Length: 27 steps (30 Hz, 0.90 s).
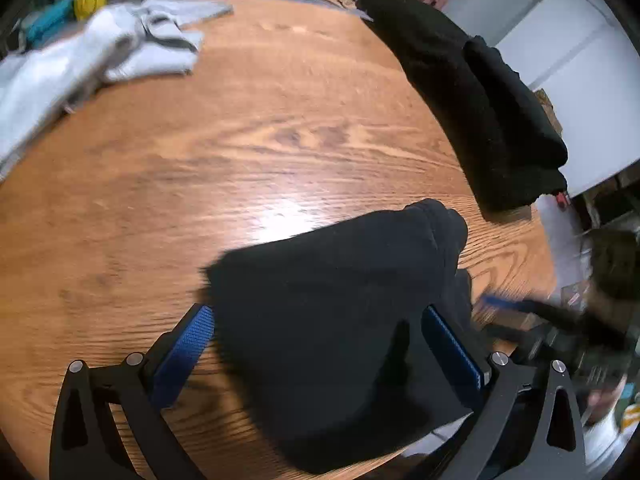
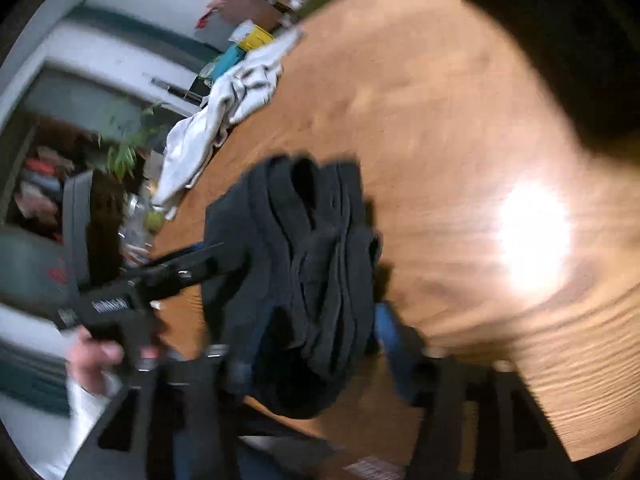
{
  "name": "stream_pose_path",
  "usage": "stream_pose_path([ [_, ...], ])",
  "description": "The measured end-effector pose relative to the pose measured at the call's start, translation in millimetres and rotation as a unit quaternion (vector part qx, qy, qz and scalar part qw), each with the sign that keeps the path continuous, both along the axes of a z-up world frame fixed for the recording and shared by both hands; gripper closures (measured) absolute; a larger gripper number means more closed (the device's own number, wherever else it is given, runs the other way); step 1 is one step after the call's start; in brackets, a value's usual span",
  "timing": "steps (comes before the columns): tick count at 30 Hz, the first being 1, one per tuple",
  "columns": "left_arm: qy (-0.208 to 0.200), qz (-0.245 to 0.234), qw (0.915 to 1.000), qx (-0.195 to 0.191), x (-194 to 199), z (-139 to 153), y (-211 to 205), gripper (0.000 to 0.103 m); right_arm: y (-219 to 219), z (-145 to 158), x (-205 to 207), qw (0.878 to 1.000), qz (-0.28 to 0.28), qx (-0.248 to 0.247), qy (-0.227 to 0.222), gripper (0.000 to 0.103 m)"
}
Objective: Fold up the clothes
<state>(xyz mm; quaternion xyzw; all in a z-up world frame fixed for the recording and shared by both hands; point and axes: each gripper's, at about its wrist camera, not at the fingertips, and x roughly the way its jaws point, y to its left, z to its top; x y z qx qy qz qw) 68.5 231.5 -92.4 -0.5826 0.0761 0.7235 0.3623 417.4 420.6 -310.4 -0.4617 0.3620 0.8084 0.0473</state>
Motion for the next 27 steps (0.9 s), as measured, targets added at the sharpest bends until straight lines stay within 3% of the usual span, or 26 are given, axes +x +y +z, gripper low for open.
stream_pose_path([
  [5, 0.005, 0.048, 0.9988, -0.008, -23.2, 9.1, -43.4, 0.001, 25.9, 33.8, -20.2, 0.999, -0.002, 0.047, 0.007, 0.039],
  [8, -0.024, 0.069, 0.9973, 0.007, -28.2, 2.4, -56.8, 0.001, 13.8, 38.7, -62.7, 0.996, 0.029, 0.077, -0.038, 0.05],
  [11, -0.057, 0.057, 0.9967, 0.009, -26.7, -17.2, -53.7, 0.001, -0.8, 33.7, -88.1, 0.992, 0.08, 0.081, -0.058, 0.056],
  [13, -0.062, 0.055, 0.9966, 0.006, -24.9, -19.4, -55.9, 0.0, -11.0, 26.2, -104.1, 0.988, 0.11, 0.081, -0.067, 0.066],
  [14, -0.063, 0.054, 0.9965, 0.005, -25.5, -22.2, -55.8, 0.0, -13.4, 22.8, -108.4, 0.987, 0.119, 0.085, -0.072, 0.086],
  [15, -0.064, 0.052, 0.9966, 0.006, -26.5, -22.5, -55.9, 0.0, -12.7, 20.9, -111.3, 0.987, 0.122, 0.083, -0.07, 0.097],
  [19, -0.064, 0.043, 0.9967, 0.026, -28.4, -19.8, -55.6, 0.0, 4.7, 20.0, -114.0, 0.993, 0.105, 0.046, -0.038, 0.1],
  [22, -0.072, 0.006, 0.995, 0.07, -20.4, -4.2, -51.6, 0.0, 12.8, -6.7, -119.6, 0.992, 0.094, 0.059, -0.061, 0.1],
  [25, -0.038, -0.054, 0.9919, 0.108, 2.6, 16.7, -38.6, 0.0, 16.2, -19.8, -120.0, 0.993, 0.087, 0.056, -0.05, 0.101],
  [27, -0.011, -0.083, 0.9912, 0.103, 17.2, 21.0, -28.1, 0.0, 13.2, -19.3, -118.8, 0.993, 0.09, 0.064, -0.046, 0.101],
])
